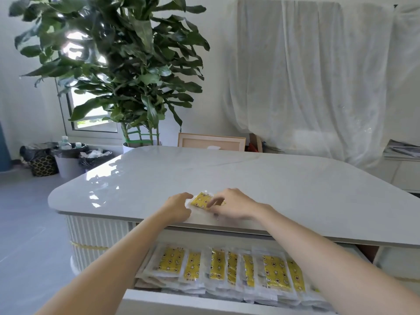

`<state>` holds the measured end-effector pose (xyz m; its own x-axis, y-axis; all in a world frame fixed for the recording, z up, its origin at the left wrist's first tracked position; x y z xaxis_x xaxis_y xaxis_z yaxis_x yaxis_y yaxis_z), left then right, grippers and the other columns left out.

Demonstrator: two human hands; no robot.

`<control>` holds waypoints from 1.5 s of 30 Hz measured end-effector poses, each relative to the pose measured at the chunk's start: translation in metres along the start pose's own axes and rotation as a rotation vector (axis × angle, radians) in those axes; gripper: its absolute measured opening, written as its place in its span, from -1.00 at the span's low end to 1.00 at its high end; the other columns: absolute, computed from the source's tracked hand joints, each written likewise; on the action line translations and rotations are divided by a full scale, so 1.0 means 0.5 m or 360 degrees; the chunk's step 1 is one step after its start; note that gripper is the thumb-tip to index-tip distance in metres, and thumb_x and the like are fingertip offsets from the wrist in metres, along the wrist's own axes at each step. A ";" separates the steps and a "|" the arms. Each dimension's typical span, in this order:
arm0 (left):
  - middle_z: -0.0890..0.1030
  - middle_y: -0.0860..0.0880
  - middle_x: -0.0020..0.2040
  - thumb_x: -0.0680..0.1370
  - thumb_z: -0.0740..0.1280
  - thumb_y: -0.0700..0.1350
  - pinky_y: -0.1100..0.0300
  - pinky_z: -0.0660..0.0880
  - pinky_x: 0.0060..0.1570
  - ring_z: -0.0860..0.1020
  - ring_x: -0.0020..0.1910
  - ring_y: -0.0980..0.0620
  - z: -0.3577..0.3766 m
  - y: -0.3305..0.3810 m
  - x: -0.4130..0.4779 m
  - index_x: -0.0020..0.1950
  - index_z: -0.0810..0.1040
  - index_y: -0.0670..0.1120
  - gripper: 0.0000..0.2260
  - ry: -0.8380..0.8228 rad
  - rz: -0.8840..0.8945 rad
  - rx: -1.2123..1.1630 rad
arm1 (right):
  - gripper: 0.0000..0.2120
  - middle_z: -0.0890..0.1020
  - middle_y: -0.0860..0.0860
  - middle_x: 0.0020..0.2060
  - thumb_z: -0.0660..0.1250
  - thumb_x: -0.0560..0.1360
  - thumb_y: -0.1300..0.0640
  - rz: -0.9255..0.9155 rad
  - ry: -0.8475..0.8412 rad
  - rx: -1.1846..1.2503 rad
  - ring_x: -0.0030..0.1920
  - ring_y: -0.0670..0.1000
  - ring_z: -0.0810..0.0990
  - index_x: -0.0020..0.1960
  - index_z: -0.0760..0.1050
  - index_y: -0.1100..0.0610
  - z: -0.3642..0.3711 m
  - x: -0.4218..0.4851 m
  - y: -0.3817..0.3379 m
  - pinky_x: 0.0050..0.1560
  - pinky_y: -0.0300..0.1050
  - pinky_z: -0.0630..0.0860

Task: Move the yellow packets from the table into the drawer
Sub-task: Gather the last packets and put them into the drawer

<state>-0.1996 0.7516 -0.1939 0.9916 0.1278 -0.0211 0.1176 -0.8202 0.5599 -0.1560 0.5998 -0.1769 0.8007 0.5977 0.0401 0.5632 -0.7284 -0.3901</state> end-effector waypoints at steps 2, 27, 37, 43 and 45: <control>0.35 -0.11 0.44 0.57 0.18 -0.25 0.13 0.32 0.36 0.33 0.42 -0.07 -0.004 -0.010 -0.011 0.48 0.28 -0.07 -0.54 -0.0015 -0.0025 -0.0035 | -0.76 0.62 -0.04 0.09 0.25 0.52 0.09 0.0097 0.0232 0.0057 0.07 -0.03 0.54 0.12 0.61 -0.04 -0.014 0.009 0.005 0.10 -0.06 0.52; 0.41 -0.06 0.39 0.59 0.24 0.03 0.20 0.41 0.13 0.43 0.30 -0.02 -0.056 -0.030 -0.098 0.43 0.37 -0.10 -0.57 -0.0027 -0.0127 -0.0453 | -0.59 0.63 0.04 0.01 0.55 0.35 0.16 0.0127 -0.0344 0.0707 -0.05 -0.02 0.62 0.15 0.52 0.15 0.045 -0.030 -0.074 0.01 -0.16 0.56; 0.65 0.06 0.03 0.50 0.36 0.09 0.21 0.56 0.08 0.59 0.07 0.10 -0.063 -0.065 -0.153 0.10 0.61 -0.05 -0.72 -0.0403 -0.0049 -0.0537 | -0.62 0.66 0.01 -0.13 0.61 0.27 0.04 -0.0020 -0.0426 0.0451 -0.12 -0.02 0.62 -0.02 0.60 0.17 0.056 -0.078 -0.121 -0.05 -0.09 0.55; 0.64 -0.02 -0.17 0.44 0.48 -0.10 0.32 0.60 -0.20 0.64 -0.24 0.11 -0.081 -0.073 -0.162 -0.14 0.60 -0.13 -0.87 -0.0185 0.0010 -0.0705 | -0.59 0.70 0.07 -0.04 0.58 0.30 -0.02 0.0001 -0.0432 0.0489 -0.09 -0.01 0.66 0.04 0.62 0.18 0.062 -0.089 -0.128 0.00 -0.08 0.59; 0.65 -0.04 -0.19 0.40 0.51 -0.12 0.31 0.60 -0.22 0.63 -0.24 0.08 -0.089 -0.073 -0.157 -0.21 0.61 -0.11 -0.88 0.0045 0.0026 -0.0679 | -0.60 0.69 0.07 -0.04 0.58 0.30 -0.02 0.0036 -0.0412 0.0520 -0.09 -0.01 0.65 0.03 0.63 0.17 0.067 -0.088 -0.131 0.03 -0.09 0.58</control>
<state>-0.2841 0.7964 -0.1761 0.9906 0.1366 0.0100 0.0630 -0.5190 0.8525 -0.2350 0.6324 -0.1837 0.7108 0.6778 -0.1883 0.4186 -0.6226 -0.6611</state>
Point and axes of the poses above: each hand's wrist, its own x-axis towards the middle knuckle, its own z-axis out of the palm, y = z × x, the point moved 5 cm from there along x, towards the middle knuckle
